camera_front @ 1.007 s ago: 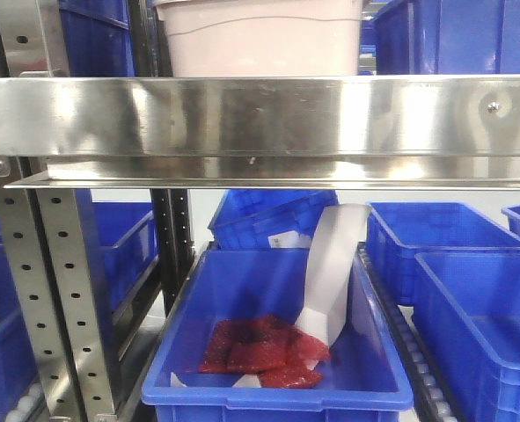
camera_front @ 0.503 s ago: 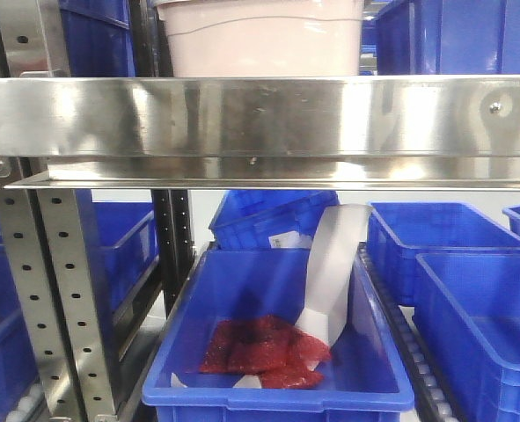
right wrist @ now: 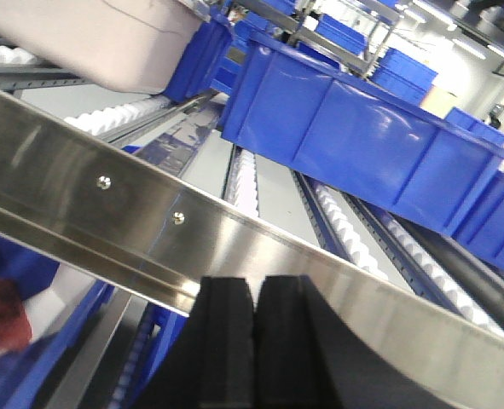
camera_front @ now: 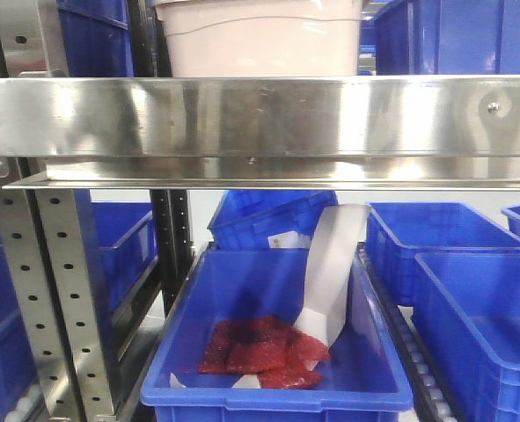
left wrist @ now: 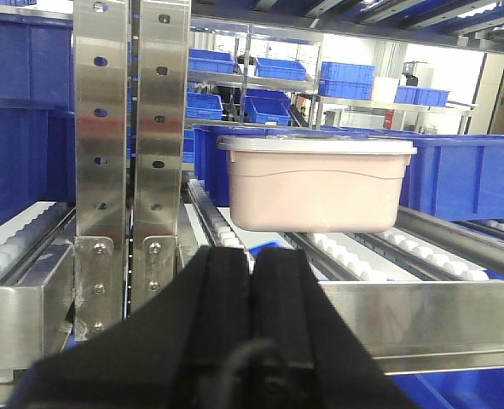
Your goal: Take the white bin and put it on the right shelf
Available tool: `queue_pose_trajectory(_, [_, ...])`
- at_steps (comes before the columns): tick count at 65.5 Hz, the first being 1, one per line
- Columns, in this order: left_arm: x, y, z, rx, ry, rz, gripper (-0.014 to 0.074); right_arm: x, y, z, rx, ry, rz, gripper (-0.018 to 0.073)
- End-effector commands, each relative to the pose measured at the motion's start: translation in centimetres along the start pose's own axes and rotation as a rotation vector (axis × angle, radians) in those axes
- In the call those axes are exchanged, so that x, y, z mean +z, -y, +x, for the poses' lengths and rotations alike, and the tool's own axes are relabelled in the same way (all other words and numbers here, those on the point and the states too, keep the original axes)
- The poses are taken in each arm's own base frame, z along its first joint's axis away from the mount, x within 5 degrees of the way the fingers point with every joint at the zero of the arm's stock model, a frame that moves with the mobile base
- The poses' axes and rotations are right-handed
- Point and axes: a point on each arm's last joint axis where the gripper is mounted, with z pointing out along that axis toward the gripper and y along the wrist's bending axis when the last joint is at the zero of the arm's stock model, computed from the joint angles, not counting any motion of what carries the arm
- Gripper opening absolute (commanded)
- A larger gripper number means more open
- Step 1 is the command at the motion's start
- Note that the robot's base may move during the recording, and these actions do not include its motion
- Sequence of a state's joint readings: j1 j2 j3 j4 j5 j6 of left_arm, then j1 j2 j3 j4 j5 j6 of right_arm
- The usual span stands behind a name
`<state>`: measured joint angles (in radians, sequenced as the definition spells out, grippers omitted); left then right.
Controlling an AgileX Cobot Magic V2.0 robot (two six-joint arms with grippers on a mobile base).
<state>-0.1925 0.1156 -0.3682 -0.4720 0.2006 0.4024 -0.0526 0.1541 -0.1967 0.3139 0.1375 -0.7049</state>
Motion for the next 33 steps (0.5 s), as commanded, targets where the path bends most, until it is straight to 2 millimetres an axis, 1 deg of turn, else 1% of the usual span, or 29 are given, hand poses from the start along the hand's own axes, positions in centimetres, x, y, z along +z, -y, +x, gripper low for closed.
queue_pose_trajectory(1, [0.0,-0.2,-1.3,-0.012,0.078,-0.025,-0.0117,-0.5,1.0,-1.4,0.065,0.117,0.089,0.0061])
queue_pose_trajectory(4, [0.0,-0.2,-1.3,-0.012,0.078,-0.025,-0.0117,-0.8,0.8,-1.1,0.101,0.132,0.095,0.0061])
queue_pose_trajectory(9, [0.0,-0.2,-1.3,-0.012,0.078,-0.025,-0.0117,-1.1,0.4,-0.1,0.184,0.162,0.101,0.0061])
queue_pose_trajectory(15, [0.0,-0.2,-1.3,-0.012,0.078,-0.025,-0.0117,-1.4,-0.4,1.8,0.358,0.216,0.095,0.0061])
queue_pose_trajectory(17, [0.0,-0.2,-1.3,-0.012,0.078,-0.025,-0.0117,-1.4,-0.7,2.7,0.403,0.223,0.092,0.0061])
queue_pose_trajectory(21, [0.0,-0.2,-1.3,-0.014,0.078,-0.024,-0.0117,-1.0,-1.3,4.1,0.422,0.211,0.087,0.0061])
queue_pose_trajectory(23, [0.0,-0.2,-1.3,-0.016,0.078,-0.024,-0.0117,-1.0,-1.4,4.4,0.424,0.162,0.079,0.0061])
queue_pose_trajectory(33, [0.0,-0.2,-1.3,-0.016,0.078,-0.024,-0.0117,-0.9,-1.5,4.6,0.425,0.135,0.075,0.0061])
